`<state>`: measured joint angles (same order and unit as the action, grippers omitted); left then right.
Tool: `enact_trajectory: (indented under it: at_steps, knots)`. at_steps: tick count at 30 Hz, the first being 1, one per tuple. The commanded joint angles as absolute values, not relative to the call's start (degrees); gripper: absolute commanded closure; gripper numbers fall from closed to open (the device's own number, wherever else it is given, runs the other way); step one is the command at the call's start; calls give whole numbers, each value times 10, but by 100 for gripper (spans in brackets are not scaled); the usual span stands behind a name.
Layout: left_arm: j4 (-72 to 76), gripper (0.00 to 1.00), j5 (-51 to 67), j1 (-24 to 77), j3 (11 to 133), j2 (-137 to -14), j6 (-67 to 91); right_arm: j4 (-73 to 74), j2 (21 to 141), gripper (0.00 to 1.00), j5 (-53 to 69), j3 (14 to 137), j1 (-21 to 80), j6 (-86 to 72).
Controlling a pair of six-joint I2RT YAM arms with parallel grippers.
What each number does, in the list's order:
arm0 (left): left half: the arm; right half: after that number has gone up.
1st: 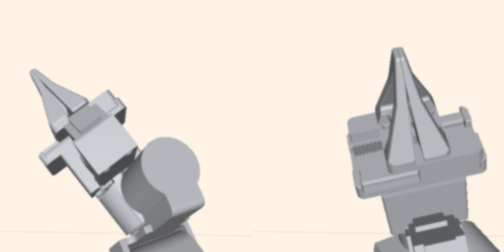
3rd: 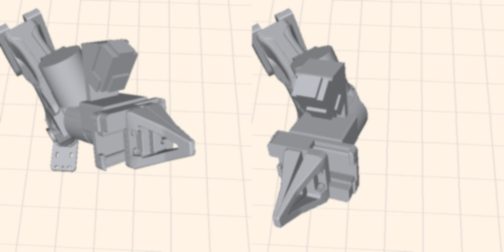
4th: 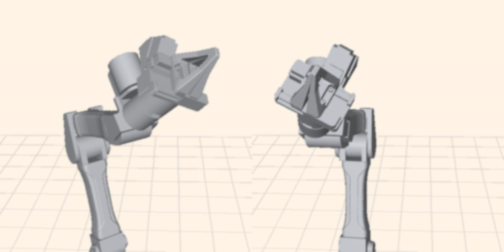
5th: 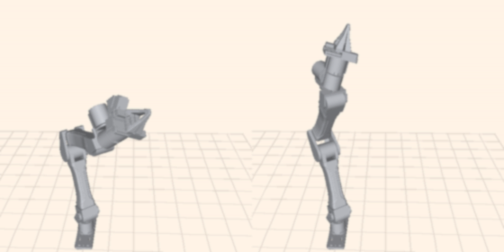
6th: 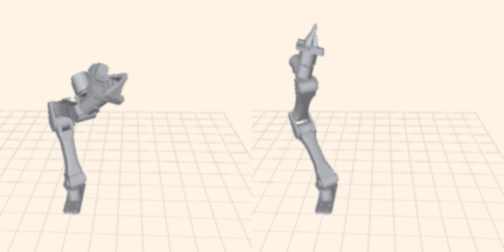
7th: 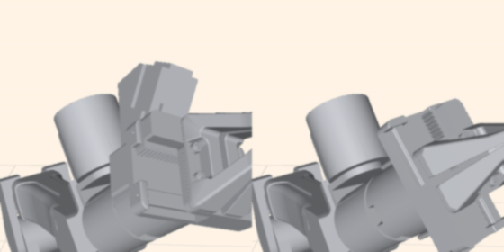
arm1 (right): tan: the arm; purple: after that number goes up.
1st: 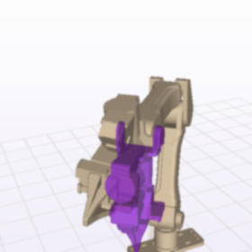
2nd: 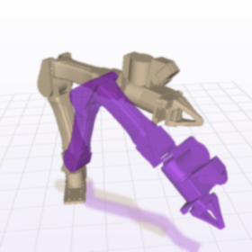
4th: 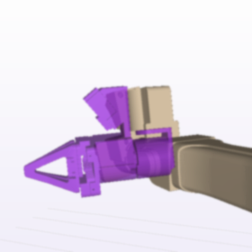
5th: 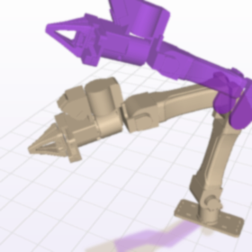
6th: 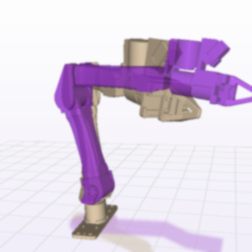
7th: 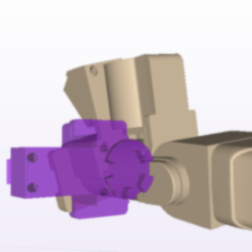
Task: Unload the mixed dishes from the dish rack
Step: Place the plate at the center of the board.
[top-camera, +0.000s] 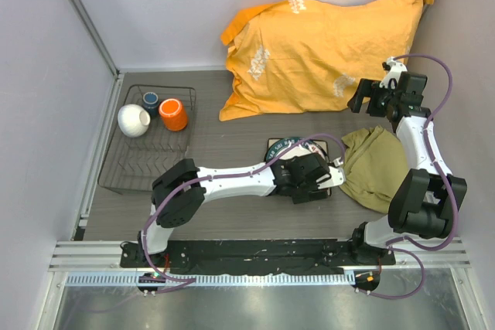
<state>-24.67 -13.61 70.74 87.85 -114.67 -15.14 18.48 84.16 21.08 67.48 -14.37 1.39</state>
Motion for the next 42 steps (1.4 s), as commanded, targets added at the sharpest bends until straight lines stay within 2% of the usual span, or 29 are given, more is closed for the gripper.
enact_trajectory:
  at_steps: [1,11,22,34,39,42]
  knots:
    - [-252,14,-116,707,909,-1107,-127,171,839,0,215,687,-146,18]
    - [-265,14,-112,684,928,-1031,-94,171,838,0,215,687,-146,18]
    - [-268,14,-115,556,884,-915,-75,171,840,0,219,688,-146,17]
    - [-296,15,-38,265,820,-779,-37,172,848,0,236,688,-145,10]
    - [-309,13,-11,162,782,-735,-42,171,854,0,236,687,-145,9]
    - [-313,9,31,87,767,-717,-44,171,859,0,236,687,-145,8]
